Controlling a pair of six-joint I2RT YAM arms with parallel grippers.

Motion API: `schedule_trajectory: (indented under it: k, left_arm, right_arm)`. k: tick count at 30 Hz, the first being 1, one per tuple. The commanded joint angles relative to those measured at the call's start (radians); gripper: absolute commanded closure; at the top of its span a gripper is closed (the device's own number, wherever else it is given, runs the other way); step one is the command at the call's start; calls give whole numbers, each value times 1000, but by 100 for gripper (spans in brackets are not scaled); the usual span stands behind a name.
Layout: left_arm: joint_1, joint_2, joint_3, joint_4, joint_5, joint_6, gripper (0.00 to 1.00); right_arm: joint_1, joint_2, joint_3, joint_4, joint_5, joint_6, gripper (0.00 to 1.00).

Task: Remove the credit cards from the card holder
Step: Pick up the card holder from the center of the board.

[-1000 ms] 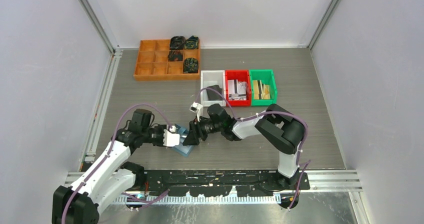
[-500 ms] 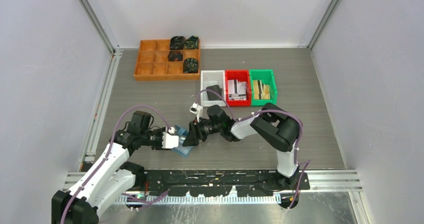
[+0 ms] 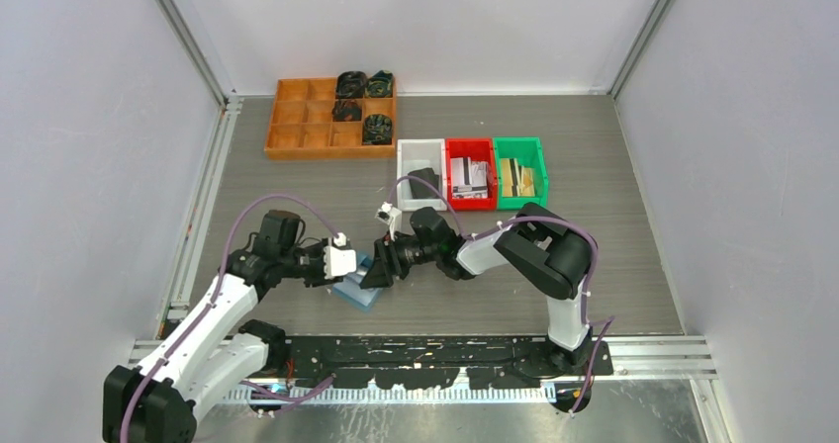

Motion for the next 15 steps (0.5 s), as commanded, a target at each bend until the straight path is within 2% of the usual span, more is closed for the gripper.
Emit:
schedule_trajectory:
  k: [1, 7, 15]
  left_arm:
    - [-3, -43, -54, 94, -11, 33, 60]
    - [-8, -68, -126, 274, -47, 6, 60]
    - [-22, -56, -147, 274, -61, 10, 60]
  right_arm:
    - [-9, -2, 35, 92, -42, 28, 37]
    - [-13, 17, 48, 114, -71, 60, 36]
    - [-25, 21, 56, 122, -91, 83, 33]
